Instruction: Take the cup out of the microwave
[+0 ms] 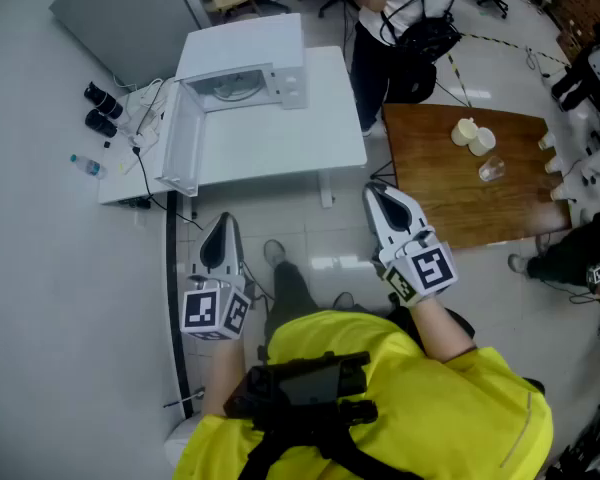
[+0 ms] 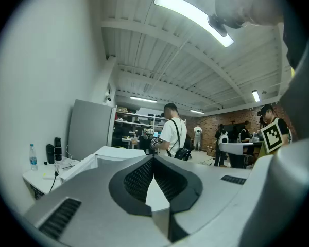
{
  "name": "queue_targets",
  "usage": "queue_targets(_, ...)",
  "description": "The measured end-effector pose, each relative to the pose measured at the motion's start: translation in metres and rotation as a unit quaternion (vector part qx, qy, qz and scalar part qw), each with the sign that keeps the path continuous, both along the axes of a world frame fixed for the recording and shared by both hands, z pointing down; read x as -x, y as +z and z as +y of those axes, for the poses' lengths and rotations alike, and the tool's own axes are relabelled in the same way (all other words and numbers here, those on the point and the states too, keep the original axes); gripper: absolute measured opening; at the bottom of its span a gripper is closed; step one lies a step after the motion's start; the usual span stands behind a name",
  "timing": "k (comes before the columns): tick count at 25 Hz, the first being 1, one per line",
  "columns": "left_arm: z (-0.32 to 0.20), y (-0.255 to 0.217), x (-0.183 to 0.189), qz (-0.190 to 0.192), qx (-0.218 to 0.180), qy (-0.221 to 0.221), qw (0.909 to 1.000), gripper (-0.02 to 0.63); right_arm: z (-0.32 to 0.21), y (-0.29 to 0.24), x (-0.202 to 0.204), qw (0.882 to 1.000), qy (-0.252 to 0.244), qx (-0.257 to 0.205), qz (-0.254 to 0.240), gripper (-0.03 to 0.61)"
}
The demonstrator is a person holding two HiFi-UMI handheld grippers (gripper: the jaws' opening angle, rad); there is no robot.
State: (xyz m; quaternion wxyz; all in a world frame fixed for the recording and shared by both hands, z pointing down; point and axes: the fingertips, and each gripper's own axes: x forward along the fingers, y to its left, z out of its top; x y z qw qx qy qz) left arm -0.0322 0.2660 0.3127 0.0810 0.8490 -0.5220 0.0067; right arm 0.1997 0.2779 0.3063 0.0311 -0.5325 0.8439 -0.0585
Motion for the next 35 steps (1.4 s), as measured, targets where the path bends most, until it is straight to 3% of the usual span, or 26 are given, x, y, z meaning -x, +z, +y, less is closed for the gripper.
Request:
queue_targets(8,-0.104,0.004,0.067,0.004,-0.009,-0.02,0.9997,0.0,-0.109,0.007,0.072,0.999,-0.036,0.0,0.005,0.01)
queue_targets(9,-0.119,0.004,0.075,0.005,-0.012,-0.021,0.9997,0.0,-0.126,0.007,0.084,0.999,-0.043,0.0,0.006,0.042)
queue_targets(12,-0.167,0.005,0.1,0.003,-0.018,-0.021,0.9996,0.0,-0.178,0.007,0.12,0.998,-0.058,0.0,0.009,0.052)
queue_targets(19,-0.265,0.015,0.146,0.004,-0.01,0.004,0.9999,0.0,-0.287,0.029,0.201,0.995,-0.096,0.011,0.034,0.052)
queue_targets(22,-0.299,0.025,0.155,0.002,0.004,0.008,1.0,0.0,-0.328,0.064,0.227,0.991,-0.119,0.03,0.061,0.153)
queue_targets(25,-0.325,0.044,0.157,0.01,0.02,0.002,0.9997,0.0,-0.368,0.118,0.236,0.985,-0.135,0.061,0.089,0.153)
queue_targets(28,-0.347,0.067,0.147,0.017,0.032,0.001,0.9993,0.0,-0.411,0.165,0.243,0.982,-0.148,0.09,0.071,0.261)
queue_targets(31,-0.365,0.098,0.133,0.017,0.06,-0.007,0.998,0.0,-0.447,0.216,0.246,0.977,-0.164,0.115,0.07,0.291)
queue_targets(32,-0.372,0.11,0.128,0.019,0.071,-0.01,0.9973,0.0,-0.459,0.232,0.247,0.976,-0.169,0.12,0.07,0.336)
queue_targets(34,-0.386,0.137,0.121,0.026,0.088,-0.019,0.9956,0.0,-0.486,0.263,0.249,0.973,-0.173,0.13,0.073,0.339)
queue_targets(35,-0.395,0.152,0.117,0.028,0.097,-0.023,0.9946,0.0,-0.501,0.278,0.25,0.973,-0.173,0.135,0.077,0.379)
